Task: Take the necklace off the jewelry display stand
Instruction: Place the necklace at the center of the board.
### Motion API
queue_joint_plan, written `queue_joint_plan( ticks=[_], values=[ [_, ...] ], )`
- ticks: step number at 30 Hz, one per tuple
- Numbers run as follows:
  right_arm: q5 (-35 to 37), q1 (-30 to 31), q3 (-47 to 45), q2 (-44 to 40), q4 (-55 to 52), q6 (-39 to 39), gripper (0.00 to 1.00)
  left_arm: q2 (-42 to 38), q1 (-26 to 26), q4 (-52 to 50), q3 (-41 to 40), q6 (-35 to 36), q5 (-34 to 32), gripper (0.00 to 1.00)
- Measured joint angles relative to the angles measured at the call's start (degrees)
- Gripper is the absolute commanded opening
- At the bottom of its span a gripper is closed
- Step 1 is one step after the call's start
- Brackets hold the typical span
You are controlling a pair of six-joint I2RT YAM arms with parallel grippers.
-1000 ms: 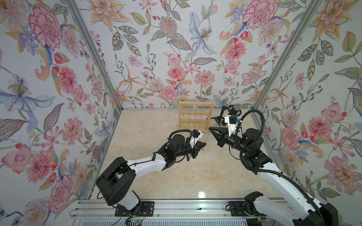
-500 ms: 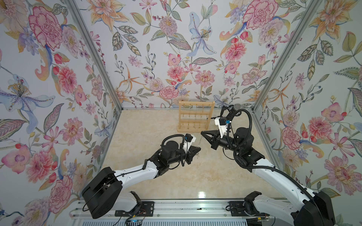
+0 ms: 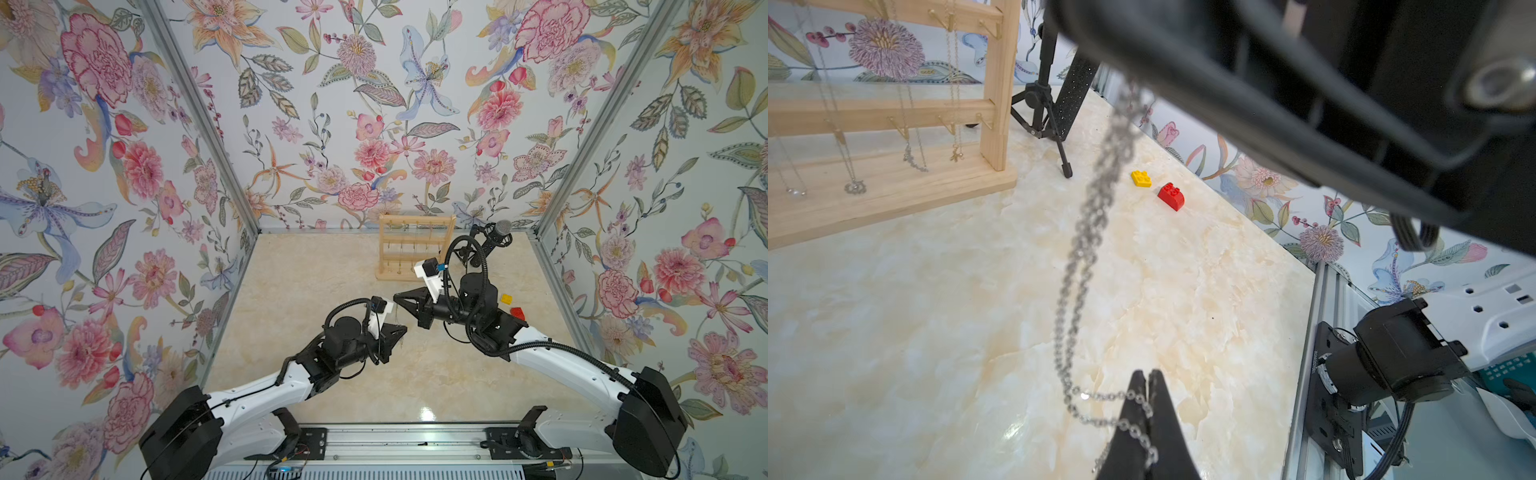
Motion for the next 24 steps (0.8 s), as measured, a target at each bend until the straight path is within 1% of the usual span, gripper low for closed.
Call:
queue_joint_plan(
  ticks=[7,20,24],
  values=[
    [1.25,2.58,1.57,5.86,0.26,-0.83,0.0,-5.95,0.0,-4.28,-6.34,-5.03,-2.93,0.0],
    [1.66,4.68,2.19,13.51,5.11,0.28,0.0,-14.67,0.0,-17.27,-9.38,-10.8,-6.01,0.0],
    [1.66,5.55,2.21,16.96,6.6,0.94,0.0,-16.02,0.0,-21.14,-10.67,-12.35,-6.86,0.0]
  ],
)
